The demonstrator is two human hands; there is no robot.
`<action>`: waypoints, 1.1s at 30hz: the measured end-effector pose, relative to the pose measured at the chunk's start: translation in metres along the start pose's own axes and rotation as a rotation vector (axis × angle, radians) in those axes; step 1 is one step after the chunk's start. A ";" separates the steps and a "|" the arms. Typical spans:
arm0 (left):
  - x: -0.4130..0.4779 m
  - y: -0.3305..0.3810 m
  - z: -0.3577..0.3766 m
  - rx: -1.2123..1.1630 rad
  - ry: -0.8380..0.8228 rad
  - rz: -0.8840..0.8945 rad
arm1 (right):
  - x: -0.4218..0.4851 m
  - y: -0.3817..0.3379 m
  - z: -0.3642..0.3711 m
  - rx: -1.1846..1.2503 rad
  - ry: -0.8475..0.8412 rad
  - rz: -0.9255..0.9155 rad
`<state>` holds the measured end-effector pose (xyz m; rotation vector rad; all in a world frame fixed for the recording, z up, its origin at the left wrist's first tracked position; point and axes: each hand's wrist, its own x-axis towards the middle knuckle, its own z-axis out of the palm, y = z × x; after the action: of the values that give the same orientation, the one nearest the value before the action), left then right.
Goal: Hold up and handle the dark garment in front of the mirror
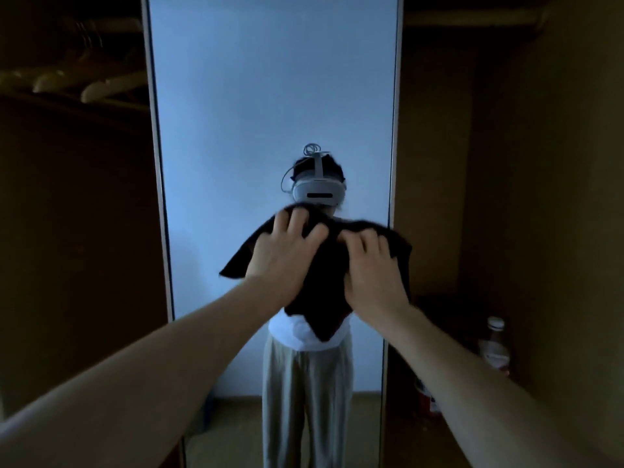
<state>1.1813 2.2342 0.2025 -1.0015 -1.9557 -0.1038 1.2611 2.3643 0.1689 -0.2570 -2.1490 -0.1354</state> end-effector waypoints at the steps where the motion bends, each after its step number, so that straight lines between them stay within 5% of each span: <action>1: -0.014 0.000 0.007 0.008 -0.009 0.068 | -0.015 -0.001 0.006 -0.011 -0.059 -0.022; 5: -0.017 -0.012 0.011 0.032 -0.038 0.199 | -0.010 0.006 -0.005 -0.053 -0.147 -0.168; 14: 0.128 -0.042 -0.087 -0.048 0.157 -0.073 | 0.161 0.013 -0.099 -0.094 0.099 -0.078; 25: 0.046 -0.060 -0.015 0.051 0.193 0.165 | 0.047 0.005 -0.021 -0.212 -0.026 -0.052; 33: 0.140 -0.088 -0.062 -0.033 0.302 0.064 | 0.159 0.027 -0.082 -0.257 0.070 -0.145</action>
<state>1.1275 2.2332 0.3711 -1.0060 -1.6504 -0.2386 1.2474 2.3959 0.3464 -0.2406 -2.0778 -0.4989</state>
